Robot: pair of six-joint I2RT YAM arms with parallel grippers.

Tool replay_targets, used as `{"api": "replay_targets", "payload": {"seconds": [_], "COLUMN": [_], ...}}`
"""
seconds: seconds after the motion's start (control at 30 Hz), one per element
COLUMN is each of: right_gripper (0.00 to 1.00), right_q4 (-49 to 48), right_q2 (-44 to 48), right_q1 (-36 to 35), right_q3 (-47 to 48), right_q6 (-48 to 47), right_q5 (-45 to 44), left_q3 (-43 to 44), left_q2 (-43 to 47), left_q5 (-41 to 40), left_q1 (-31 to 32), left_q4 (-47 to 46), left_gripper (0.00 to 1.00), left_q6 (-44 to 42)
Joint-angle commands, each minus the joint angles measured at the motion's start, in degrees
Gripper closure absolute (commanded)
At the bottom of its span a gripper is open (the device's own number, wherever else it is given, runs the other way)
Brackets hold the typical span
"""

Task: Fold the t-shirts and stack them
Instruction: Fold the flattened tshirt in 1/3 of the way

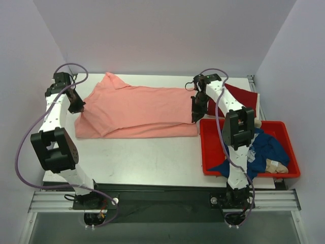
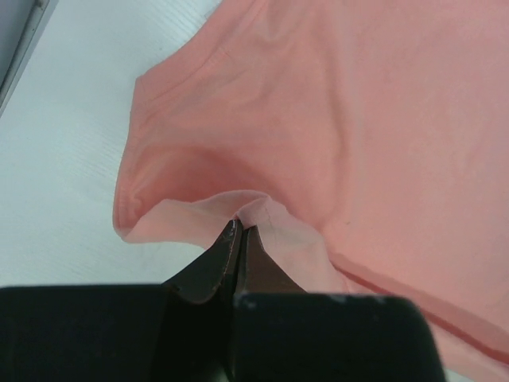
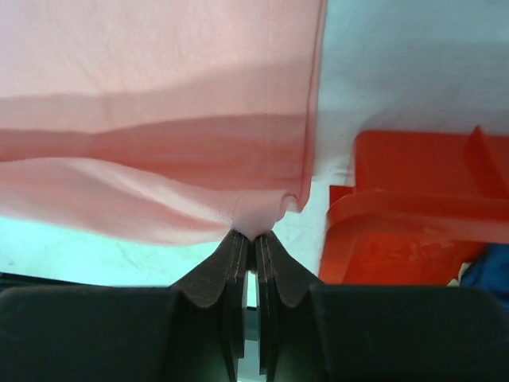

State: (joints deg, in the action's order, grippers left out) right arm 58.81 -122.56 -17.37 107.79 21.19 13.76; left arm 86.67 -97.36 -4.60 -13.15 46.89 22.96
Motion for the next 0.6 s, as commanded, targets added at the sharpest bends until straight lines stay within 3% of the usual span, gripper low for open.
{"api": "replay_targets", "payload": {"seconds": [0.0, 0.57], "right_gripper": [1.0, 1.0], "right_q4": [4.82, 6.32], "right_q2": [-2.06, -8.31], "right_q1": [1.63, 4.44], "right_q3": [4.71, 10.78], "right_q6": [0.08, -1.86], "right_q5": [-1.98, -2.95], "left_q3": [5.16, 25.29], "left_q2": [-2.74, -18.38], "left_q5": [1.44, 2.32], "left_q1": [0.4, 3.92], "left_q4": [-0.75, 4.25], "left_gripper": [1.0, 1.0], "left_q6": [-1.78, -3.97]}}
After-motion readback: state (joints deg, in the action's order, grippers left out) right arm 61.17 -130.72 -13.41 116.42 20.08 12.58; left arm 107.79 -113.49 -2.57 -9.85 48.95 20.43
